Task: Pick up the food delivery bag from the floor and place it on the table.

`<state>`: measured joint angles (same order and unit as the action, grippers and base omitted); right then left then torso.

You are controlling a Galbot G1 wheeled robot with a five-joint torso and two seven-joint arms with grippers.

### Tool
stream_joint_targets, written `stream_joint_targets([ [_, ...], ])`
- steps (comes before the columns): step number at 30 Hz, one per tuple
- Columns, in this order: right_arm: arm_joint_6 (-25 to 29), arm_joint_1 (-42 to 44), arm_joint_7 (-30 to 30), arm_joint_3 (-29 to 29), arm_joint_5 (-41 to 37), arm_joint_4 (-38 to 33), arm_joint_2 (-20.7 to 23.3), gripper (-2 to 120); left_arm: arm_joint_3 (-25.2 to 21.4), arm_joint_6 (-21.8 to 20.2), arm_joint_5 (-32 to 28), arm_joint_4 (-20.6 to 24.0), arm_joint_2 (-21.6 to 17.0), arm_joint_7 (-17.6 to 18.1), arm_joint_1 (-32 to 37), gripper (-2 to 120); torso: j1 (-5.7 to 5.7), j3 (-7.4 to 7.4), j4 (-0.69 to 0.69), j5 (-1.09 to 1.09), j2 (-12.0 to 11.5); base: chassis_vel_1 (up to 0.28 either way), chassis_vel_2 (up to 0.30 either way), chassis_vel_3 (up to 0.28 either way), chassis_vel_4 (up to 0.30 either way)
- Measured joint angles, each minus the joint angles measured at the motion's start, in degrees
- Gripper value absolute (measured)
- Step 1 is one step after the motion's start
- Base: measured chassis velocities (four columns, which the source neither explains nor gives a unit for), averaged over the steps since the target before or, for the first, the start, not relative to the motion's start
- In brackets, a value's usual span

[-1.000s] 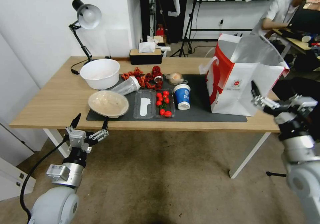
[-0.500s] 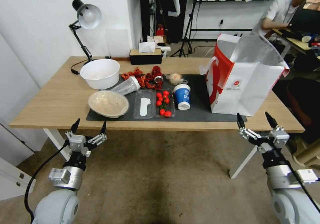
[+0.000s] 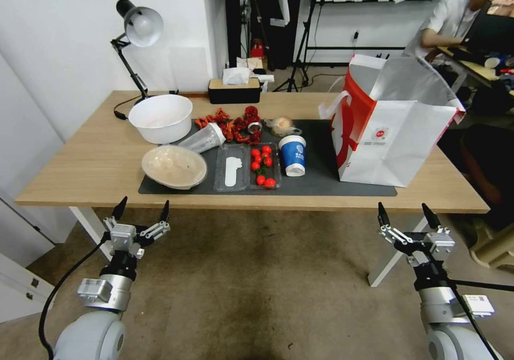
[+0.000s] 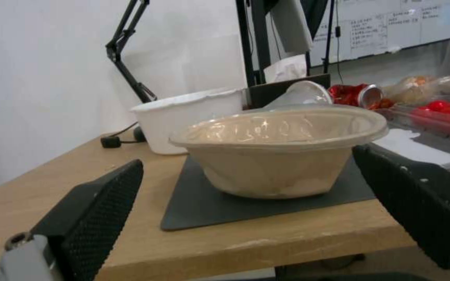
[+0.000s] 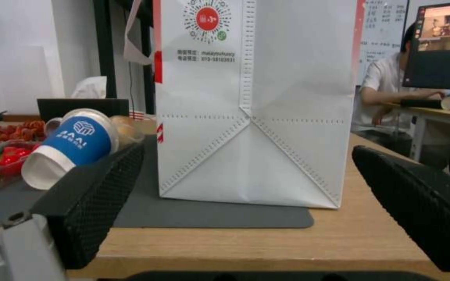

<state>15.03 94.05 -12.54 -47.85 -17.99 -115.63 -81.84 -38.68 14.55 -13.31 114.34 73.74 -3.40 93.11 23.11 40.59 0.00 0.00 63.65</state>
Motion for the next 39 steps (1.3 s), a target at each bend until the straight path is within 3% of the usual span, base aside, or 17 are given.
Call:
stream_joint_targets([
  [39,-0.17,-0.11,0.21,-0.02,-0.29,-0.24,0.19,100,0.05,-0.2,0.08,0.01,0.0,-0.01,0.01,100,0.0,0.0,0.0,0.0,0.0,0.0,0.0,0.0,0.0],
])
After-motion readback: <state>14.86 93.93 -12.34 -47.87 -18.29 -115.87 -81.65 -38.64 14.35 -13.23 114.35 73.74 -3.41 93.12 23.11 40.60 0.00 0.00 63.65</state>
